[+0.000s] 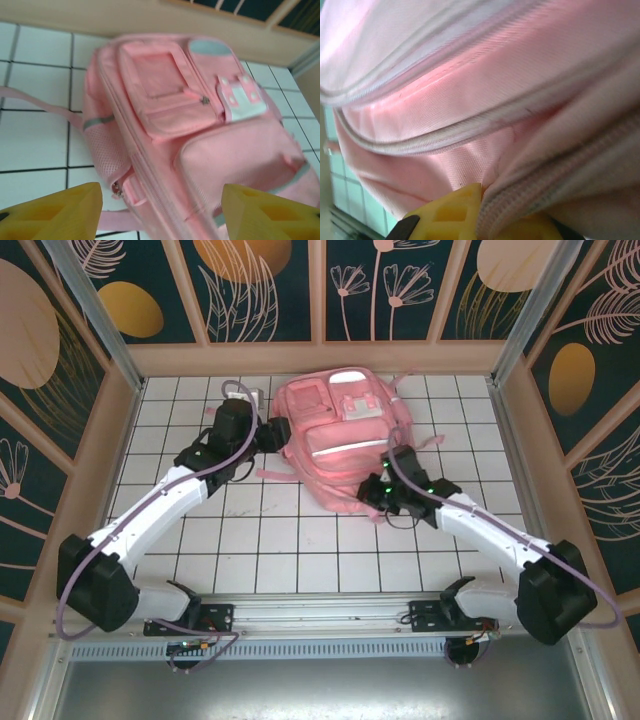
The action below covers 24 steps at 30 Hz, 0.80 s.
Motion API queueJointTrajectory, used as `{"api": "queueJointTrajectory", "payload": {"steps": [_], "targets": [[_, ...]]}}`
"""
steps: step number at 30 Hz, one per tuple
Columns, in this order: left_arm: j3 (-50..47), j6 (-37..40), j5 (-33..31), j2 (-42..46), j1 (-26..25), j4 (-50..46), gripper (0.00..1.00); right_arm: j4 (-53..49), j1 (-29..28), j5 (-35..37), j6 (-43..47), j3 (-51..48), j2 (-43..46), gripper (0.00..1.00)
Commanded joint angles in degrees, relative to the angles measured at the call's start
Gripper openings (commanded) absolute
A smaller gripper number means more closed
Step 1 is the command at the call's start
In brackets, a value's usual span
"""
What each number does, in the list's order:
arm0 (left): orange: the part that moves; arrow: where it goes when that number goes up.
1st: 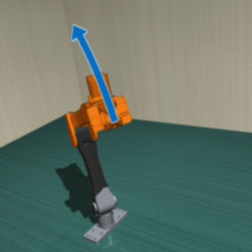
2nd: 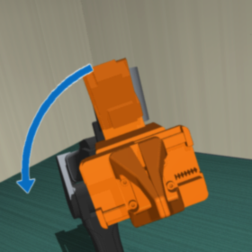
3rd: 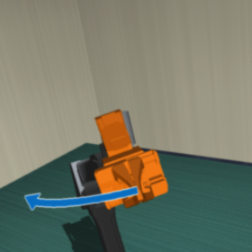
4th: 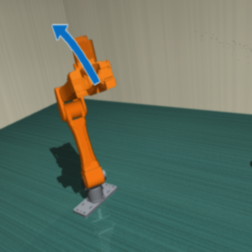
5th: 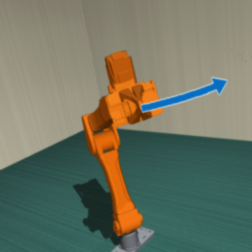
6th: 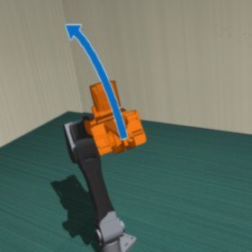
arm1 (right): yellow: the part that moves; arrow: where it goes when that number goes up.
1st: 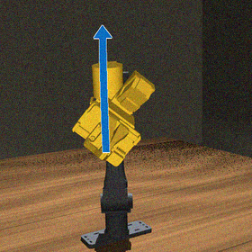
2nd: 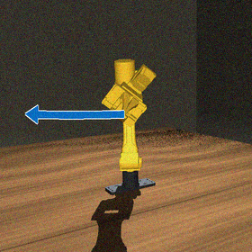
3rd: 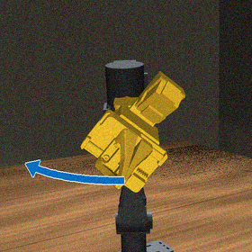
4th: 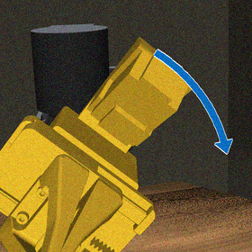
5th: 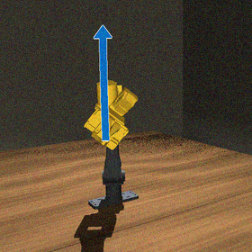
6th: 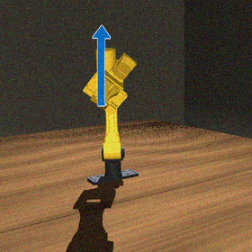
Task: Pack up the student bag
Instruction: Move the student bag to the center of the table, then reset both arms
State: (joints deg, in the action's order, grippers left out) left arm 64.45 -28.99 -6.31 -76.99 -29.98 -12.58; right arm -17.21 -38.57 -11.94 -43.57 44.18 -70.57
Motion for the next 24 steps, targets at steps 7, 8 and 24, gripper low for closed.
{"api": "queueJointTrajectory", "payload": {"steps": [7,8,24], "targets": [[1.65,1.7,-6.6,0.0,0.18,-1.89,0.67,0.92,-21.06,2.79,13.11,8.58,-7.39,0.29],[1.65,1.95,-6.38,0.02,0.18,-1.75,0.67,0.01,-21.06,3.59,13.37,9.05,-7.74,0.34],[-0.26,5.71,-22.29,-1.78,2.93,17.7,0.99,9.39,-11.75,40.61,26.2,17.77,5.06,0.99]]}}
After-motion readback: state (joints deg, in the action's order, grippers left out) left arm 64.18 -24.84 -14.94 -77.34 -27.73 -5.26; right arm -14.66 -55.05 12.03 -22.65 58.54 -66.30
